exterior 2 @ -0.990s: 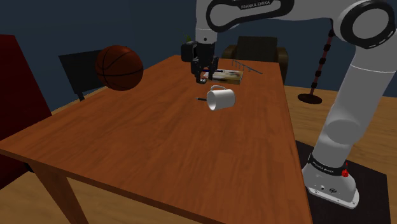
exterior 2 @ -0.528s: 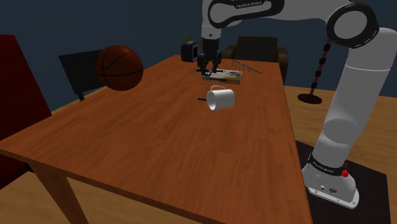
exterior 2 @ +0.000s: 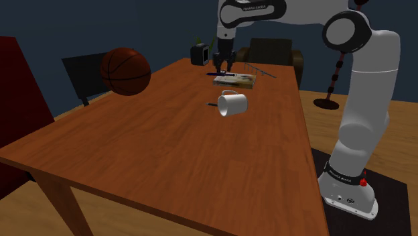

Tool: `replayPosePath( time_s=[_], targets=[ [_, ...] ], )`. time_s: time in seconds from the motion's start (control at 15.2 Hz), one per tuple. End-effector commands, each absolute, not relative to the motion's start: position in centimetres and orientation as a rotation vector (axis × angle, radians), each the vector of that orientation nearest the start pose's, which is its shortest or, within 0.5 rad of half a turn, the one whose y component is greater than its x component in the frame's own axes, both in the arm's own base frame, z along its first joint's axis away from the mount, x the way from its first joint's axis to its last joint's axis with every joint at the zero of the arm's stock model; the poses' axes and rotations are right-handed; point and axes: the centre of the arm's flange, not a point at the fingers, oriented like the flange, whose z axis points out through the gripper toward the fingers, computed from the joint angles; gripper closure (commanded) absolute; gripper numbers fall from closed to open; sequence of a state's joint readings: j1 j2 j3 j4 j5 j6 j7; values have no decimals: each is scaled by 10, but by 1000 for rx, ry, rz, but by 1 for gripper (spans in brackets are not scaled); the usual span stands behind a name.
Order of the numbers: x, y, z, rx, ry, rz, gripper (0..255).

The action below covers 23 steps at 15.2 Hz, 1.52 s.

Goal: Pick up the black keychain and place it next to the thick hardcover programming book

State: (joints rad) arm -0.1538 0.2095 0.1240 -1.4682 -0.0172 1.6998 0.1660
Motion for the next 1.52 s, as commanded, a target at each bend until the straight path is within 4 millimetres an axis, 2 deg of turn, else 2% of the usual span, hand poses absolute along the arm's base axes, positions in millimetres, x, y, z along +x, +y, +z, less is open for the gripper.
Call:
replayPosePath(
  time_s=[0.0,1.06,1.45],
  targets=[
    [636,-50,564,-3117,305,-37,255],
    [636,-50,479,-3117,305,-37,255],
    [636,-50,476,-3117,305,-37,255]
  ],
)
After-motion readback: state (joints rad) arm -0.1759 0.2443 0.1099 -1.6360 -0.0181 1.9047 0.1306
